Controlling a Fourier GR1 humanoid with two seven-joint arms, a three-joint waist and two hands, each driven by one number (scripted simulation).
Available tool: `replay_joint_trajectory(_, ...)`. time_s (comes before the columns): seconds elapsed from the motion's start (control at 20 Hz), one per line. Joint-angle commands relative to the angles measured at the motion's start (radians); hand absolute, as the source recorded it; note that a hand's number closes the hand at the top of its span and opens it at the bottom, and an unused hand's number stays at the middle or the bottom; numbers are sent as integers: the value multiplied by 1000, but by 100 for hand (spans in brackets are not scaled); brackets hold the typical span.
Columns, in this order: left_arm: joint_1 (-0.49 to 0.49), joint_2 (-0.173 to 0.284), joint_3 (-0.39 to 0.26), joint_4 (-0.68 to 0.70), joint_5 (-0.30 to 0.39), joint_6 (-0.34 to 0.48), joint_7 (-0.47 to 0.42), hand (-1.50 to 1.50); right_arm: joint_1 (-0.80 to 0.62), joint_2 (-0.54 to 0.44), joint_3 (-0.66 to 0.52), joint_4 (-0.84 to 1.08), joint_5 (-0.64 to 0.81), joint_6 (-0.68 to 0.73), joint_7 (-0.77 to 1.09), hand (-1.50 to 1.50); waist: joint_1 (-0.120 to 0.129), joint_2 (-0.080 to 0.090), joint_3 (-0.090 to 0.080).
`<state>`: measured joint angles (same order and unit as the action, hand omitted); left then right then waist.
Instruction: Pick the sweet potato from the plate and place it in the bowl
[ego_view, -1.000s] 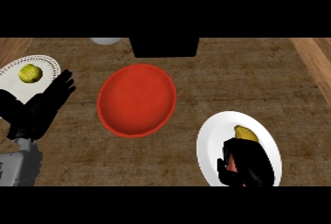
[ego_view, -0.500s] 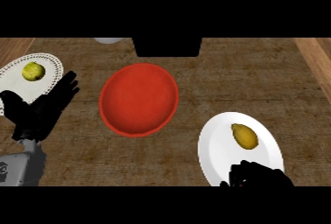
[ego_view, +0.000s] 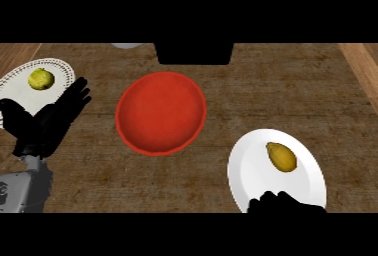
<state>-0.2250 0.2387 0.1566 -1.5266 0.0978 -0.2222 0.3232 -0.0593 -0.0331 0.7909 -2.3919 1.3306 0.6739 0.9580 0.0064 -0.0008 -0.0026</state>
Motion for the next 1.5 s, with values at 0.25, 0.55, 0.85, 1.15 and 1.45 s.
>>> replay_joint_trajectory(0.25, -20, 13, 4, 47, -14, -14, -36, 0, -268, 32, -24, 92, -295, -132, 294, 150, 18, 5, -1)
replay_joint_trajectory(0.55, -10, -47, -43, 15, -29, 17, -22, 0, -538, 33, -123, 297, -419, -259, 356, 150, 22, 1, 0)
replay_joint_trajectory(0.85, 13, -13, -22, -12, -1, -22, -18, 0, -802, 33, -219, 588, -485, -420, 328, 150, 46, 1, 0)
replay_joint_trajectory(1.15, -75, -29, -29, 68, -24, 9, -2, 0, -959, 33, -294, 873, -535, -550, 269, 150, 36, 9, 0)
replay_joint_trajectory(1.45, -33, -27, -31, 64, -34, -6, -60, 0, -1008, 33, -374, 1190, -569, -724, 96, 150, 45, 16, 1)
